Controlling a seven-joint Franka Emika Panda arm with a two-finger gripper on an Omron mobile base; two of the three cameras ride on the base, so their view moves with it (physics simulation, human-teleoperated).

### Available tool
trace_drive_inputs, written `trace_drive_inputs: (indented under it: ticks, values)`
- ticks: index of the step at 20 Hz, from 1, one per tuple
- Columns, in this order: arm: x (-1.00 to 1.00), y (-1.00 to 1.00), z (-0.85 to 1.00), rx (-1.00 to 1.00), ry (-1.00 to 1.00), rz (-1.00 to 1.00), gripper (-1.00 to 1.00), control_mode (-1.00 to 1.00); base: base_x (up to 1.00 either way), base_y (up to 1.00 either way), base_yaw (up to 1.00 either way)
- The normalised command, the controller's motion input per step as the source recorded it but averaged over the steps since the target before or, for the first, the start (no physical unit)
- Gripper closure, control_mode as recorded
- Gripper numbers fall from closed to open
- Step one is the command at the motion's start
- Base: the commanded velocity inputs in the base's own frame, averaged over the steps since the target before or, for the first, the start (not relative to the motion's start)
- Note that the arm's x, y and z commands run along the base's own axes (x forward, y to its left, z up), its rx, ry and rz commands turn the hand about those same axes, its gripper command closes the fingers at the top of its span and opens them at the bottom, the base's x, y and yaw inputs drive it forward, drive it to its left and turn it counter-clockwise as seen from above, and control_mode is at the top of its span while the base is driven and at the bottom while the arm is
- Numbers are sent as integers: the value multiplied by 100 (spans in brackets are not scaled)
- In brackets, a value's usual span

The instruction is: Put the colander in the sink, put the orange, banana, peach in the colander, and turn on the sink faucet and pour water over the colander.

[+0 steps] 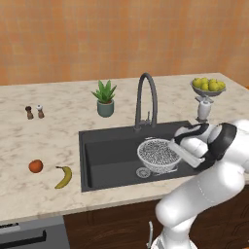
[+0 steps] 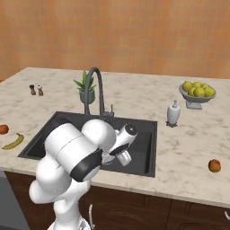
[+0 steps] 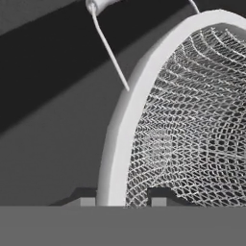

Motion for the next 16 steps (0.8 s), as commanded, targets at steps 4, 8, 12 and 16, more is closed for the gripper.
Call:
trace_drive_inputs:
  ticks: [4,8,12,16]
  values:
    - [0,12,-34,4,0,3,100,-100,0,0,0]
    - [0,21,-24,0,-6,0,100,-100,0,0,0]
    - [22,9,-12,-8,-13,3,100,-100,0,0,0]
    - [40,4,-17,-19,-9,8,100,-100,0,0,0]
